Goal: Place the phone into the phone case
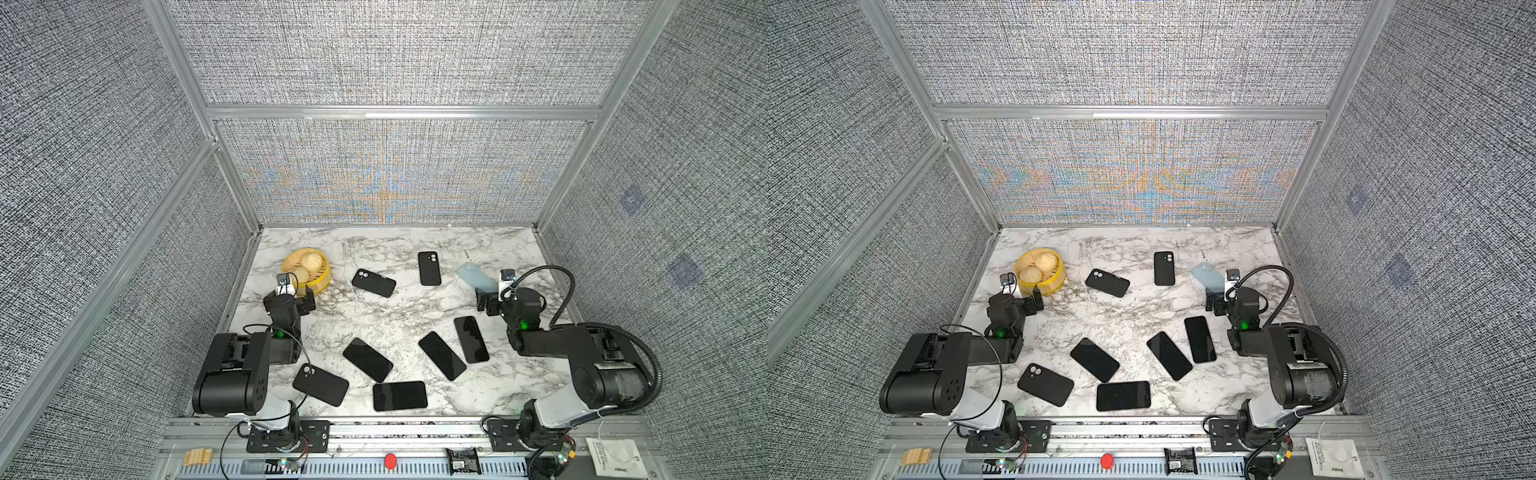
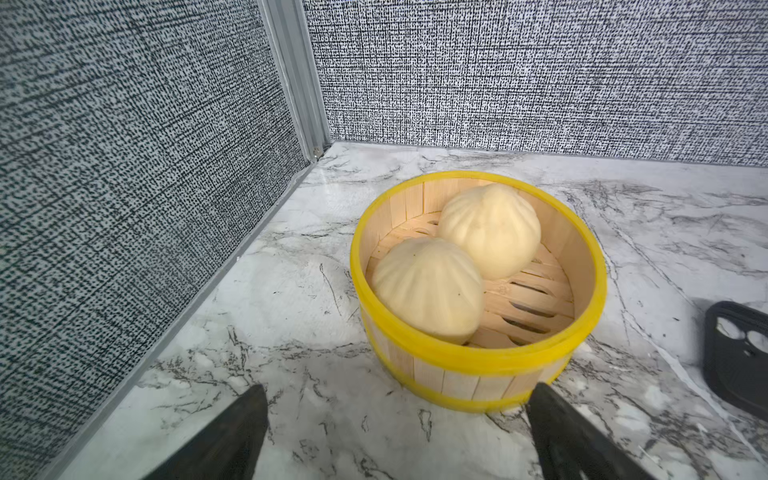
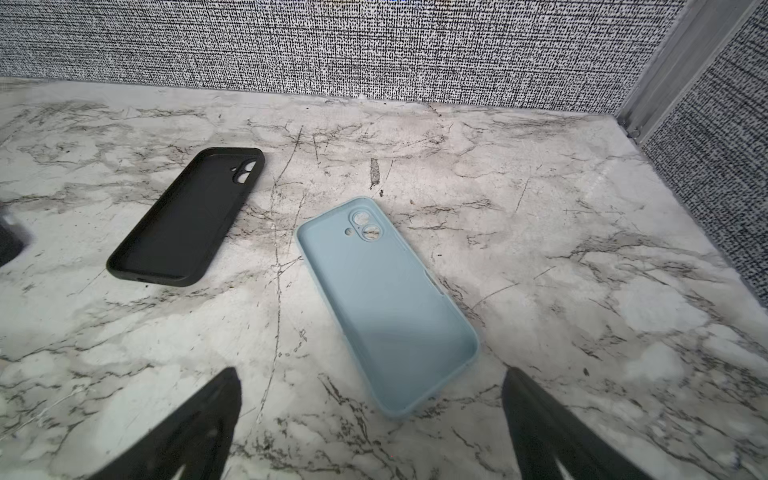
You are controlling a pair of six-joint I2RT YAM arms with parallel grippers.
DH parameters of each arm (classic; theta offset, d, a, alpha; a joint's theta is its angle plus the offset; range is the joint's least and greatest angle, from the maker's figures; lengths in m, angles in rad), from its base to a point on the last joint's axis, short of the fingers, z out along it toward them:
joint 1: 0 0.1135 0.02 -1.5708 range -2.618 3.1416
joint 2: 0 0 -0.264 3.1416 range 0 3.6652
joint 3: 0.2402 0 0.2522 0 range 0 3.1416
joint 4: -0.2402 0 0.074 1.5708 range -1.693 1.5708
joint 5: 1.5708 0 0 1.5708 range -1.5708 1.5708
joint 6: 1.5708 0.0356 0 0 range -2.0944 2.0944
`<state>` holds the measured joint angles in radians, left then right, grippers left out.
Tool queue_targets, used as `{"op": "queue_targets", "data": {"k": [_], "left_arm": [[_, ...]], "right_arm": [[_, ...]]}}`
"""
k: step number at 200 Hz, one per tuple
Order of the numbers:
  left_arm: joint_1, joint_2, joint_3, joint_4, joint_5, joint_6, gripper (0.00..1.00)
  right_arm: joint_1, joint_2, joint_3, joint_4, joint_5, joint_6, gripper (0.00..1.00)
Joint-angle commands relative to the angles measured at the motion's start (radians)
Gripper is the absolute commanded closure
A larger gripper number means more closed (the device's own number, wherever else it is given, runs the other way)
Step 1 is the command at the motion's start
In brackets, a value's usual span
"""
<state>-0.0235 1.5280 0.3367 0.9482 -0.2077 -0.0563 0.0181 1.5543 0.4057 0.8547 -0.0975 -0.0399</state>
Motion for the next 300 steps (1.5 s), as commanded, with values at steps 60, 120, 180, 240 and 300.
{"op": "queue_targets", "data": {"k": [60,120,180,240,300], "left_arm": [[0.0,0.003,0.003,0.022,0.004,0.006,0.02],[0.0,0.002,0.004,0.017,0.002,0.006,0.02],[-0.007,0.003,0.007,0.018,-0.005,0.01,0.02],[-0.015,-0.038,0.006,-0.012,-0.042,0.005,0.02],[-0.098,-0.393,0.139,-0.541,-0.288,-0.044,0.02]], "right_arm": [[-0.006,-0.01,-0.015,0.023,-0.018,0.003,0.01],[-0.012,-0.009,-0.01,0.016,-0.008,0.014,0.01],[-0.011,-0.007,-0.01,0.013,-0.007,0.014,0.01],[-0.01,-0.009,-0.01,0.012,-0.006,0.013,0.01],[0.028,-0.145,0.028,-0.16,0.133,0.004,0.01]]}}
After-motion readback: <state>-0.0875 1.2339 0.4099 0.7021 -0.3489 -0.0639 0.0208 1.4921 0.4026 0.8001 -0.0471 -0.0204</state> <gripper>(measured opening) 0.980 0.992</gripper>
